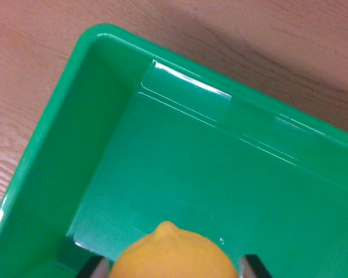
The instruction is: Pick fruit
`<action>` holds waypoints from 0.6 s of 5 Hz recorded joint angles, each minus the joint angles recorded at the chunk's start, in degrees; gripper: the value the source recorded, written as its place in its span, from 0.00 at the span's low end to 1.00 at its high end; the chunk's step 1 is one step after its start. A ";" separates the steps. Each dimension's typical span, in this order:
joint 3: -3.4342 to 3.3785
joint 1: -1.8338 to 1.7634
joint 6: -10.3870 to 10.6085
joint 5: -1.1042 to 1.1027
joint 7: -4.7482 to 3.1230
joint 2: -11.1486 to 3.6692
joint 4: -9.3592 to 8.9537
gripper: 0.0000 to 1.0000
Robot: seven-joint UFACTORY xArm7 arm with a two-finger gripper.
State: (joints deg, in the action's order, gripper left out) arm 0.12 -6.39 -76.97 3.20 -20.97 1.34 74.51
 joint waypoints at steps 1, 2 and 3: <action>0.00 0.00 0.00 0.00 0.00 0.00 0.00 1.00; 0.03 0.00 -1.78 -0.07 0.11 0.71 1.07 1.00; 0.03 0.00 -1.78 -0.07 0.11 0.71 1.07 1.00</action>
State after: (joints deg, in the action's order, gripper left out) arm 0.15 -6.39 -78.75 3.13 -20.86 2.05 75.58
